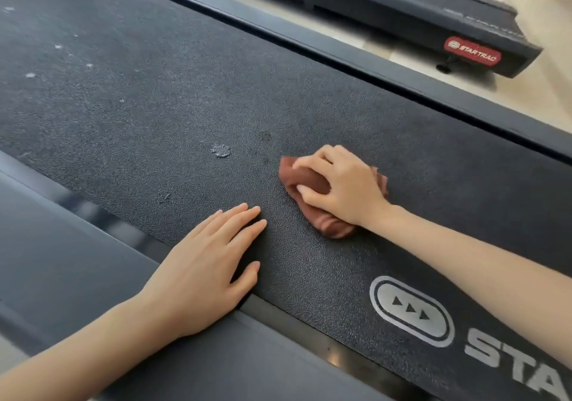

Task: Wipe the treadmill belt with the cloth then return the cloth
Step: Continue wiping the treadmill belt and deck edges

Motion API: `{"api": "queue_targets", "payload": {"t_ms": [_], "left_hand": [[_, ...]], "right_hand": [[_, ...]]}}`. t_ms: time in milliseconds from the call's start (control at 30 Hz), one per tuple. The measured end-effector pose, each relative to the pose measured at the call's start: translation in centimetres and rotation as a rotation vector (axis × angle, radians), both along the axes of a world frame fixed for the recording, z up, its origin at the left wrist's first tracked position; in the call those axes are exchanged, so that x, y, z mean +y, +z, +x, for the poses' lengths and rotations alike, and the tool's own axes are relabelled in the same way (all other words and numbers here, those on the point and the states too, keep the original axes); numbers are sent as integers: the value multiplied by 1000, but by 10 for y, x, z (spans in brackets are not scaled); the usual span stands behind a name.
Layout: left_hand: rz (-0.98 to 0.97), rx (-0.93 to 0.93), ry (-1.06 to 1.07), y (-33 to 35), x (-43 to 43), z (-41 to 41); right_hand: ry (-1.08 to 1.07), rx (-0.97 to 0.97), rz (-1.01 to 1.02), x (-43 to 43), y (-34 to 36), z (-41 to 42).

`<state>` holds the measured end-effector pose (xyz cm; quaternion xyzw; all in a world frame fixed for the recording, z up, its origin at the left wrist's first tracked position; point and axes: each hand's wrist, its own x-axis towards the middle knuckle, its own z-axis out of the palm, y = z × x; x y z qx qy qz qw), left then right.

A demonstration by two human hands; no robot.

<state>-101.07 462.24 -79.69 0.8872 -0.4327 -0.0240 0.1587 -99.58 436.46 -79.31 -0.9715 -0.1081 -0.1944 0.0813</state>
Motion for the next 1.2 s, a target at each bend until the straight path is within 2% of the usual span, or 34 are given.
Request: {"api": "queue_targets", "payload": {"t_ms": [67, 233, 300, 367, 533, 600, 700, 767, 833, 900, 967, 1067, 1200], "left_hand": [[-2, -1, -1, 0, -1, 0], [-1, -27, -7, 1, -3, 1], [5, -18, -13, 1, -2, 1], [0, -4, -19, 1, -1, 2], [-8, -7, -113, 5, 9, -1], [-9, 28, -164, 6, 21, 0], [-20, 46, -231, 11, 48, 2], [-14, 47, -249, 14, 64, 1], [-5, 30, -258, 16, 74, -1], [6, -1, -260, 17, 77, -4], [10, -1, -250, 16, 77, -5], [-5, 20, -237, 15, 77, -4], [-7, -4, -236, 13, 77, -4]], "right_hand": [[-21, 13, -4, -23, 2, -3], [-608, 31, 5, -32, -1, 68], [-746, 29, 5, -17, -3, 82], [-678, 10, -42, 2, -5, 76], [-233, -35, -38, 36, -2, -3], [-60, -37, -15, 34, -1, -39], [213, 10, -102, 1, 8, -56], [170, 40, -136, -15, 13, -41], [-95, 44, -63, -11, 12, -16], [-449, 54, -20, 2, 6, 9], [-572, 60, -49, 25, 3, 18], [-341, -3, -36, 58, 0, -7], [181, -5, -18, 65, -2, -64]]}}
